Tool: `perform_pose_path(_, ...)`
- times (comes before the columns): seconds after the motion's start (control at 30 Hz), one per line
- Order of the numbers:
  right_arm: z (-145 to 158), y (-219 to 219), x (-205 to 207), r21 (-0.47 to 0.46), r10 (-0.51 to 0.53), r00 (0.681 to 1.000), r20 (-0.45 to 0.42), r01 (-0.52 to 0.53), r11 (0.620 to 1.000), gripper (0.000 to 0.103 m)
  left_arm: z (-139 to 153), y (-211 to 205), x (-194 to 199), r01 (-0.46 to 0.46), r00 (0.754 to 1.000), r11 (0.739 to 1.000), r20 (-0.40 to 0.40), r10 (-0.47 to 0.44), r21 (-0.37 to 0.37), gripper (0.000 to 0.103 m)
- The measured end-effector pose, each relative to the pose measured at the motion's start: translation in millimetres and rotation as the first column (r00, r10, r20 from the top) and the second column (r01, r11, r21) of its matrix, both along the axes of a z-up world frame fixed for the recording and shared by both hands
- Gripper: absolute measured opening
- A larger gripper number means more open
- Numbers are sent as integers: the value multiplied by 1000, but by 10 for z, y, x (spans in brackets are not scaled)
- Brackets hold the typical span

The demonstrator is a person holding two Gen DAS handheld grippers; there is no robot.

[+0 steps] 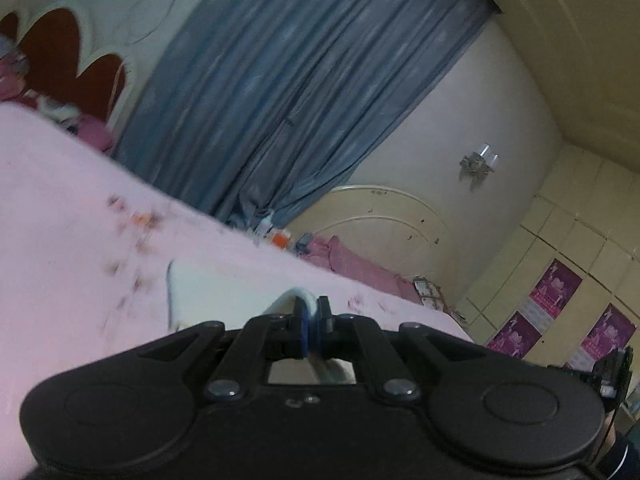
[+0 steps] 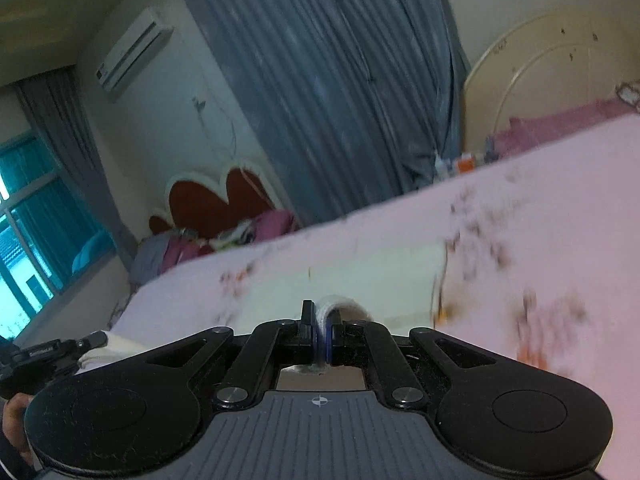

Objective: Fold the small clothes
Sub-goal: 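Grasp the end of the sweater strip with both grippers and fold it over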

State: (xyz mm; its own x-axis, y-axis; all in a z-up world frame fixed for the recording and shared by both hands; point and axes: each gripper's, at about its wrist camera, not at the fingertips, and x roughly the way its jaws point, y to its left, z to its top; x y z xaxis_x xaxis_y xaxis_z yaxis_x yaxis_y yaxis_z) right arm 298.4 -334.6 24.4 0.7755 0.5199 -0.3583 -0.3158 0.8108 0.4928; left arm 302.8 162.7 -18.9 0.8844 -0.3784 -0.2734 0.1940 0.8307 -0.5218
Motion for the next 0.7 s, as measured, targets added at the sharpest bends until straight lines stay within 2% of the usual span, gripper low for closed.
perform_pose_path(0.07, 44, 9, 360, -2, -21, 1000, -12, 21, 1000, 3, -22, -9, 358, 9, 1000, 1000, 0, -9, 30, 3)
perform_pose_path(0.13, -30, 34, 729, -15, -41, 998, -39, 41, 999, 3, -181, -1, 814, 9, 999, 1000, -50, -8, 25, 3)
perform_pose_path(0.27, -539, 111, 1576, -42, -85, 981, -175, 79, 996, 3, -727, 28, 1634, 6, 981, 1000, -195, -2, 21, 3)
perform_pose_path(0.33, -823, 152, 1925, -58, -102, 967, -234, 91, 994, 3, -934, 42, 1931, 10, 972, 1000, -237, -3, 27, 3)
perform_pose_path(0.47, -1211, 129, 2358, -43, -114, 950, -291, 106, 993, 3, -1170, 184, 2294, 19, 961, 1000, -275, -13, 18, 3)
perform_pose_path(0.63, -1463, 202, 2760, -31, -115, 936, -332, 111, 993, 3, -1366, 223, 2649, 47, 947, 999, -320, -40, 16, 4)
perform_pose_path(0.67, -1513, 214, 2817, -24, -109, 936, -335, 107, 994, 3, -1384, 228, 2672, 48, 949, 999, -313, -40, 16, 8)
perform_pose_path(0.7, -1546, 237, 2860, -30, -111, 936, -333, 107, 994, 4, -1365, 235, 2669, 35, 955, 999, -295, -30, 11, 20)
